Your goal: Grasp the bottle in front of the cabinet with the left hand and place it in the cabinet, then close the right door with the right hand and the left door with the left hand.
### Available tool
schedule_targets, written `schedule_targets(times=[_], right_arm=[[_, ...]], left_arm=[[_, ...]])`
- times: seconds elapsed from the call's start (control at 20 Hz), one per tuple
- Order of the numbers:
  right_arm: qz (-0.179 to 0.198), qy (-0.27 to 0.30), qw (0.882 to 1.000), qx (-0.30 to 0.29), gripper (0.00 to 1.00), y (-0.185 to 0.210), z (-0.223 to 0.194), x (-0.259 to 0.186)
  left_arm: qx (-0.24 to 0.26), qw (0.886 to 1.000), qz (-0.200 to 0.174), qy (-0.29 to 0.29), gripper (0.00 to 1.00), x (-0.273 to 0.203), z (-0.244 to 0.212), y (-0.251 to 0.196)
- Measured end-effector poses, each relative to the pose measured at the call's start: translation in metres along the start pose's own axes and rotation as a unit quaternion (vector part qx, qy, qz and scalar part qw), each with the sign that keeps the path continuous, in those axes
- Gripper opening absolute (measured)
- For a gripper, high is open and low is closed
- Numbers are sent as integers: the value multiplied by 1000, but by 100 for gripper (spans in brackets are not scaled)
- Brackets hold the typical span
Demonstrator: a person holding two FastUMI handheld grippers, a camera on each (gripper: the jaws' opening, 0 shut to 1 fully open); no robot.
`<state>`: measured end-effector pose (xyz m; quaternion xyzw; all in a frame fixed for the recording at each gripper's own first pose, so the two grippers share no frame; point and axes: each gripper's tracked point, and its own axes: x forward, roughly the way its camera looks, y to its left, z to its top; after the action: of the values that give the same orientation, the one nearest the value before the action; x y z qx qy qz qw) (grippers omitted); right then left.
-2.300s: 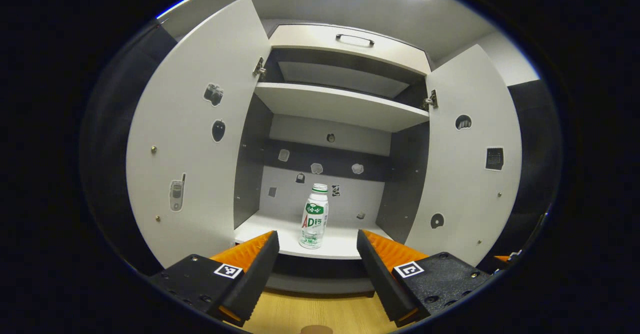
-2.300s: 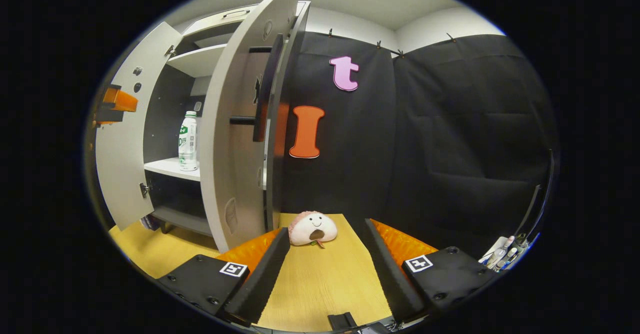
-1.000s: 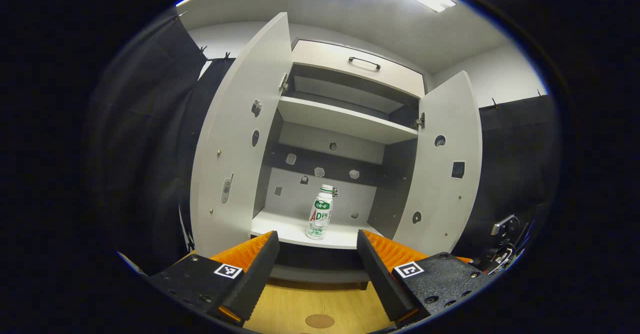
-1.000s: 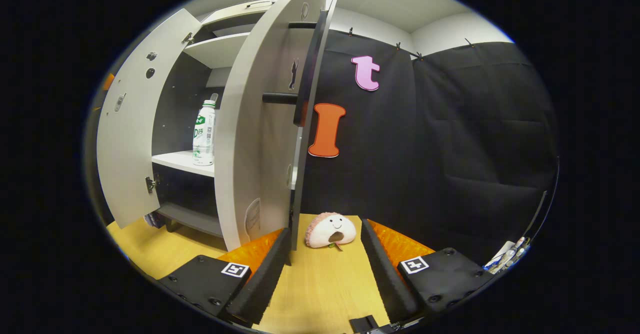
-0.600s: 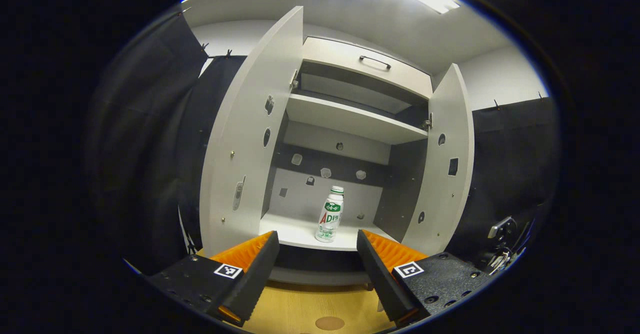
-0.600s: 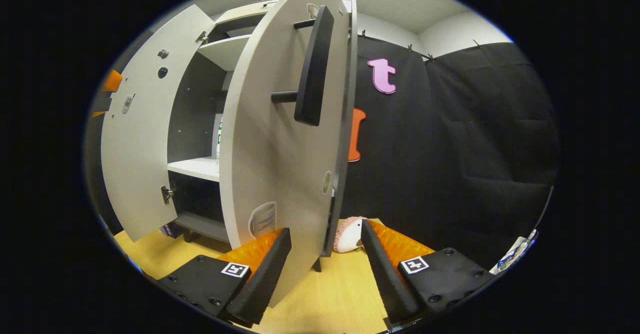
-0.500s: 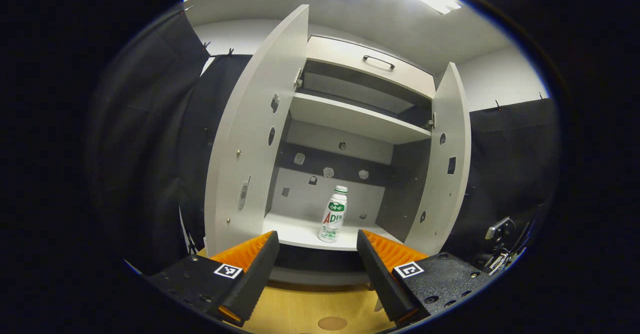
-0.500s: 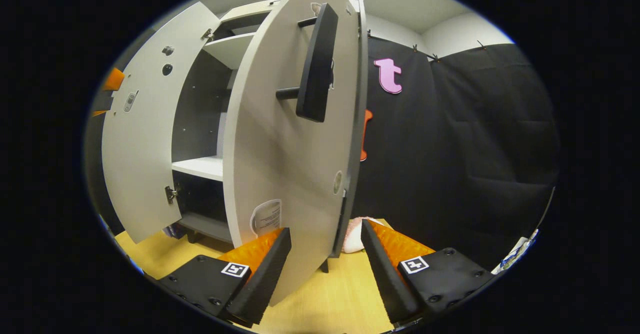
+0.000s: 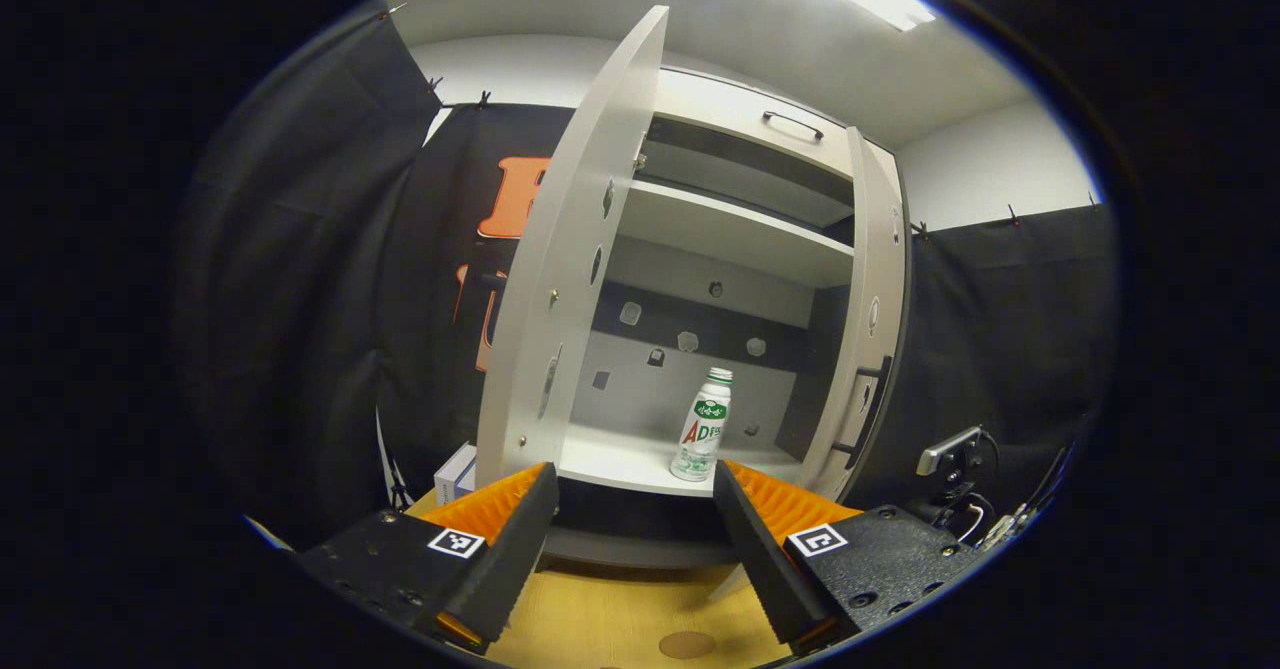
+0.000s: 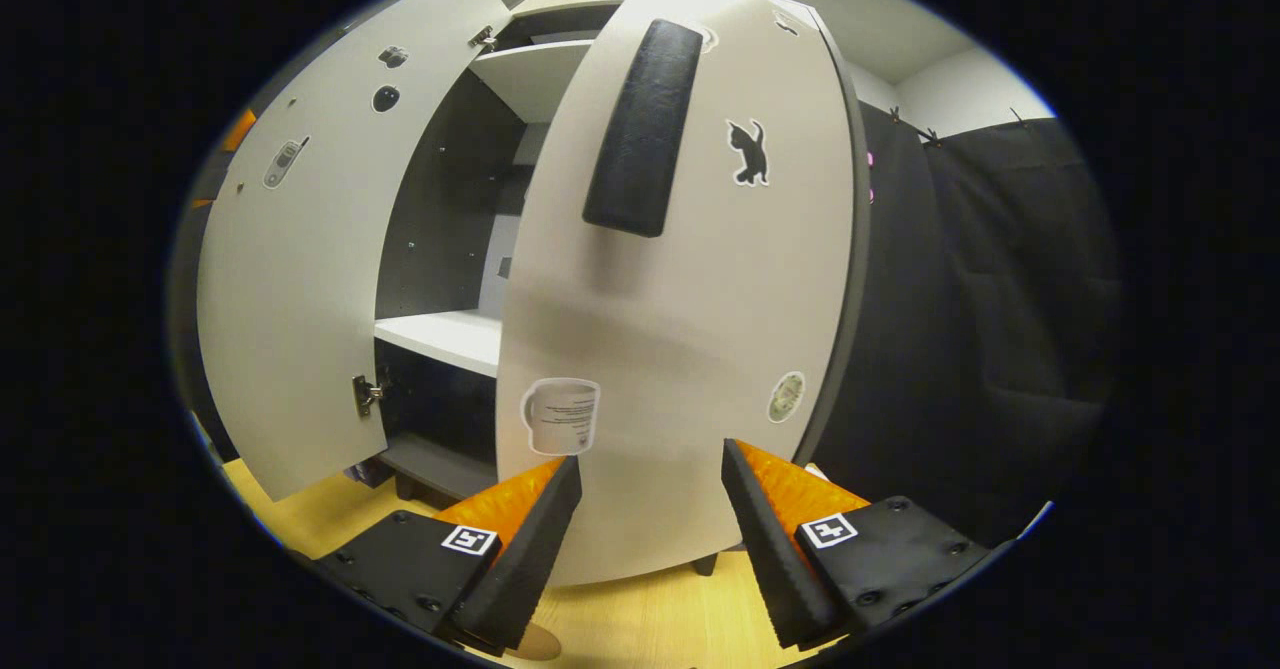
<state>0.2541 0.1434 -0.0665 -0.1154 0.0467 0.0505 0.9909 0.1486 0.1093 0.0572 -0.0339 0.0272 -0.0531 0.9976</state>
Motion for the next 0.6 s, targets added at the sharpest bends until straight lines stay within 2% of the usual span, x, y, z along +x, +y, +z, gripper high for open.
schedule_targets(times=[0.6], right_arm=[[0,-5,1000,10,94,-4,12,-45]], left_arm=[[15,1000,3,-15,95,-19,9,11]])
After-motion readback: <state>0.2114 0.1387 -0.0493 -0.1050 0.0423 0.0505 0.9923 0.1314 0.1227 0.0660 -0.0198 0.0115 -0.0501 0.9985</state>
